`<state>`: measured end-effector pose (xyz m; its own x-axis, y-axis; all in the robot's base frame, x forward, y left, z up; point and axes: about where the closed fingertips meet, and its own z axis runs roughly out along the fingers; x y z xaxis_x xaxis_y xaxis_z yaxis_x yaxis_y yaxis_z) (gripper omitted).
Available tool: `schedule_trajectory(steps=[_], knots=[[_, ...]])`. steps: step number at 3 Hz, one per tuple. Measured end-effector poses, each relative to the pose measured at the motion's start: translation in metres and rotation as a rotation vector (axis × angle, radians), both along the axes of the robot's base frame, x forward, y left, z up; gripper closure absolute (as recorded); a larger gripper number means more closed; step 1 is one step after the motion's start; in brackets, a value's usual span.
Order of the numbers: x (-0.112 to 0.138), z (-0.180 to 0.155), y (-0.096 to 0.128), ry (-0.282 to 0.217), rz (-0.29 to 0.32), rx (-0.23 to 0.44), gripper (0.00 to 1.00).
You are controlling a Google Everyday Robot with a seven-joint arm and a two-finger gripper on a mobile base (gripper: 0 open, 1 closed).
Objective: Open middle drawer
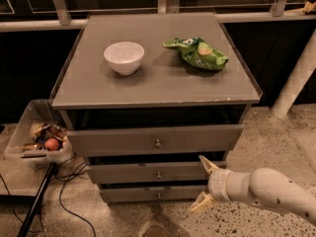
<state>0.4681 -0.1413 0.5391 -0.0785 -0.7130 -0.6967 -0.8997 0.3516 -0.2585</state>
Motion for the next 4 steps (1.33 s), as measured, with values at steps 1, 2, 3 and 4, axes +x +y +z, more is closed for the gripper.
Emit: schedule_trajectory(steps=[1, 2, 3, 4], knots=[[0.01, -0.015, -0.009, -0.048, 0.01, 0.003, 0.0], [0.02, -0.034, -0.009, -0.04, 0.053, -0.007, 0.0], [0.027, -0.052, 0.0, 0.0, 0.121, -0.021, 0.0], [0.033, -0.065, 0.006, 0.028, 0.158, -0.03, 0.0]])
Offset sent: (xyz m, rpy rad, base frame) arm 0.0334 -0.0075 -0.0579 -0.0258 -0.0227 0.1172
